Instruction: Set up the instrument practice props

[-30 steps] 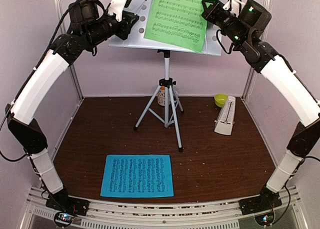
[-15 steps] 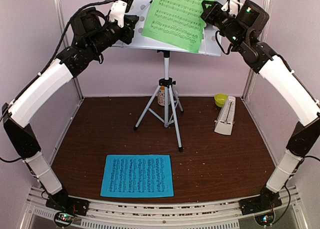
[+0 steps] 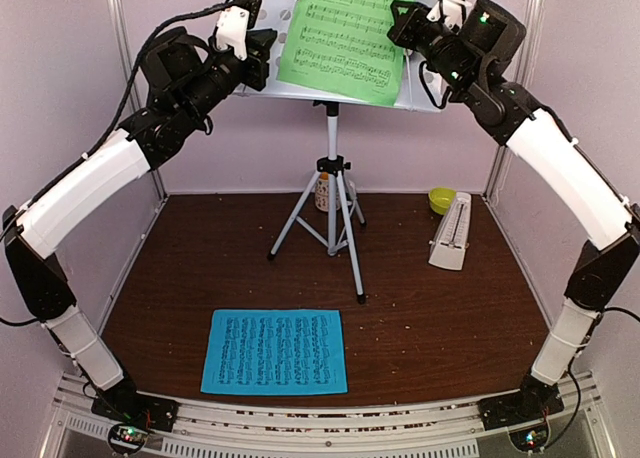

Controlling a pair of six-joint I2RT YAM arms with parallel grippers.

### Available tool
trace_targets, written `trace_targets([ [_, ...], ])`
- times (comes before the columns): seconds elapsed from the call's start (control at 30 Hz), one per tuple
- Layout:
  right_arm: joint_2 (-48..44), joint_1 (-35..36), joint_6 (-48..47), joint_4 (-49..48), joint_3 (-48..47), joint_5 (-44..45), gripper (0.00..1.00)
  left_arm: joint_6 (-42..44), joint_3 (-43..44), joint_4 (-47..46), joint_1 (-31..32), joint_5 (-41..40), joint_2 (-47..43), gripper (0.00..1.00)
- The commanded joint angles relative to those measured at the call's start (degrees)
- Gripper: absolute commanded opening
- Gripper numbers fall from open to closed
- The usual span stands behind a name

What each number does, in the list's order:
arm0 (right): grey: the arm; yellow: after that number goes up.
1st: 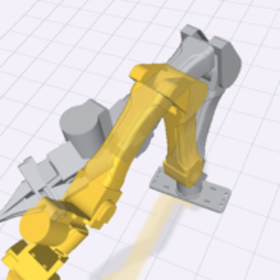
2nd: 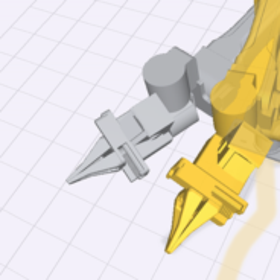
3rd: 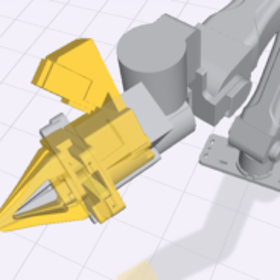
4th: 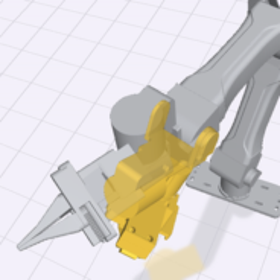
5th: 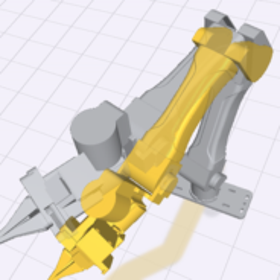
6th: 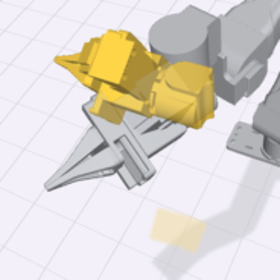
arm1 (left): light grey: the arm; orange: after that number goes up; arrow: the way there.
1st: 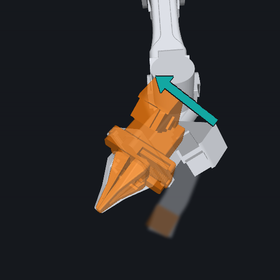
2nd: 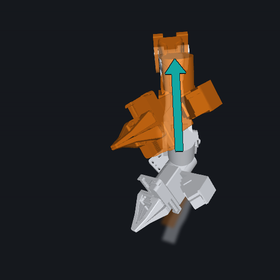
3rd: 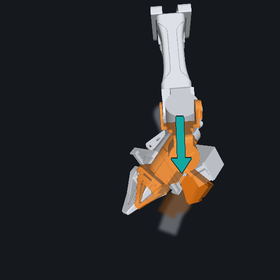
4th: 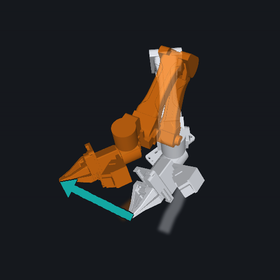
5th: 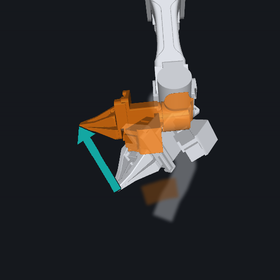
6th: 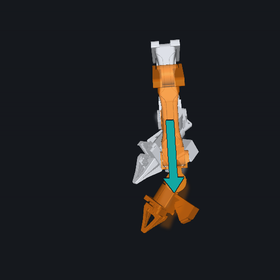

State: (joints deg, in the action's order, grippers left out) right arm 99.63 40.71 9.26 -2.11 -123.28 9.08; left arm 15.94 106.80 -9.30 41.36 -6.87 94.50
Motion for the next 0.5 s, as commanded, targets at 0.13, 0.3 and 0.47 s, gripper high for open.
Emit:
trace_targets([
  [0.13,4.46,2.89,-5.86,-0.98,-6.18,-1.14,0.00,0.14,-1.64,-6.02,0.30,2.11,-2.56,0.00],
  [0.3,6.35,2.97,-4.88,-3.44,-7.71,-3.25,0.00,0.39,-2.47,-6.94,0.36,2.50,-3.07,0.00],
  [0.47,8.83,3.18,-4.14,-4.80,-10.35,-5.14,0.00,0.42,-3.83,-8.35,0.43,3.32,-3.84,0.00],
])
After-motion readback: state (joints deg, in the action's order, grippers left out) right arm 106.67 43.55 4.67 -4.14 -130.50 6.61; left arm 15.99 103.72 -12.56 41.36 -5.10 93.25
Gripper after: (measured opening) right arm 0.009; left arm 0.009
